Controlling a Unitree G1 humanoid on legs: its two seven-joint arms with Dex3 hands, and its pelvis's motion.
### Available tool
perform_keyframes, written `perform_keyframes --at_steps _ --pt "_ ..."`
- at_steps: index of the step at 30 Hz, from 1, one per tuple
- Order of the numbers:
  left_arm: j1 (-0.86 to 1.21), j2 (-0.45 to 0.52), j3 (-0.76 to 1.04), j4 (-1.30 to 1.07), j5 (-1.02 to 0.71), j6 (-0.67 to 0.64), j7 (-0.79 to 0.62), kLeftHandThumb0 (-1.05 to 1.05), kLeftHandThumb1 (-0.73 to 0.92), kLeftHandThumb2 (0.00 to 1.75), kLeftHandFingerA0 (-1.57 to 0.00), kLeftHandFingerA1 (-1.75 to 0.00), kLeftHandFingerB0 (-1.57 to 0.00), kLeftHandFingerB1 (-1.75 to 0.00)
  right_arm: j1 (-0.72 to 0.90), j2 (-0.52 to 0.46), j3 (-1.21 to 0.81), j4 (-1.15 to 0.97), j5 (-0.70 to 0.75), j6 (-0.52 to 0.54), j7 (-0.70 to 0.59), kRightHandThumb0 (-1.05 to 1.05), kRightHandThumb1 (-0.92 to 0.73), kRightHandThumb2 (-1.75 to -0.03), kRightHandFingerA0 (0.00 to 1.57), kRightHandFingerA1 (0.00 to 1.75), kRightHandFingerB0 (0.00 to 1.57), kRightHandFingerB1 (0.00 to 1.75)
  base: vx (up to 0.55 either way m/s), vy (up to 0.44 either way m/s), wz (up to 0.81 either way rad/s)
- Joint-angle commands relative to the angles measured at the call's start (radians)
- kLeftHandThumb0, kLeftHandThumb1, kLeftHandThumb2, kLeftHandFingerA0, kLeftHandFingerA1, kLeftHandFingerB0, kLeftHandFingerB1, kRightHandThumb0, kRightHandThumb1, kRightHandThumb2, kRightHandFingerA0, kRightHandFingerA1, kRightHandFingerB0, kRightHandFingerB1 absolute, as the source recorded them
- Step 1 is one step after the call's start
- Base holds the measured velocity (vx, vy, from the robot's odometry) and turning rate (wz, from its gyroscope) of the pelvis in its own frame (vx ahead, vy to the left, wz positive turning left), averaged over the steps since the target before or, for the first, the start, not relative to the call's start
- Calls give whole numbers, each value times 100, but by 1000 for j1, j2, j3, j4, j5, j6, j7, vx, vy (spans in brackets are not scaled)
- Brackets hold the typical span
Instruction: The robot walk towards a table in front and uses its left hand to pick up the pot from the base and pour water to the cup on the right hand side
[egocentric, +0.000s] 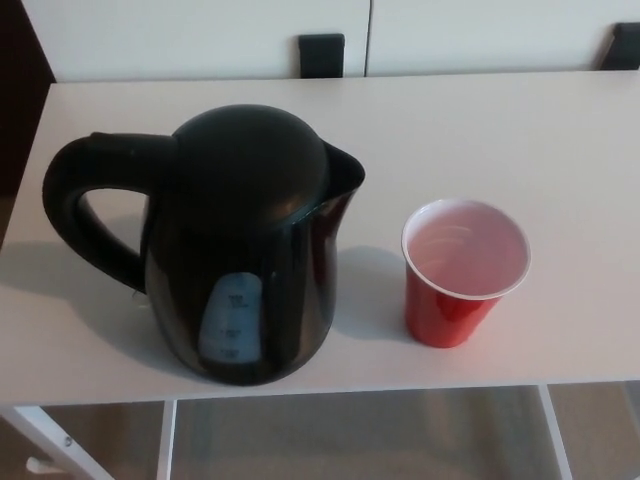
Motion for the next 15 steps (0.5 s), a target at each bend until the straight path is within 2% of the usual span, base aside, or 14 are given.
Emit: perform_keyframes --at_steps 1,4,5,9,10,11,14,15 --pt "-77 16 -62 88 -12 78 -20 -51 42 63 -9 -35 -8 -28 11 -16 -6 -3 7 -9 -2 -39 -67 -60 72 60 46 43 0 0 0" --pt "-80 20 -64 93 -14 78 -18 -51 42 63 -9 -35 -8 -28 12 -16 -7 -4 7 -8 -2 -39 -67 -60 72 60 46 43 0 0 0" --pt "-126 25 -110 171 41 80 5 -29 29 85 0 -48 0 -47 14 -14 -13 -5 19 -10 10 -37 -67 -59 71 61 46 43 0 0 0" --pt "-161 47 -163 267 97 53 21 -30 26 84 -1 -48 0 -47 10 -14 -19 6 22 -20 18 -36 -68 -60 70 60 45 43 0 0 0" --pt "-153 48 -167 273 95 47 18 -58 38 71 -8 -40 0 -27 12 -12 -23 4 28 -27 23 -37 -68 -59 70 63 45 44 0 0 0" --pt "-143 50 -174 279 93 37 13 -64 40 68 -7 -36 -13 -19 17 -13 -25 0 30 -28 24 -38 -67 -59 69 60 45 43 0 0 0" --pt "-134 55 -184 287 90 23 10 -64 40 68 -7 -36 -13 -19 22 -15 -25 -5 29 -26 23 -38 -67 -59 69 60 45 43 0 0 0" --pt "-102 60 -191 298 84 -1 -13 -55 36 71 -3 -31 -6 -22 19 -18 -24 12 25 -25 22 -44 -54 -85 65 67 41 55 0 0 0"
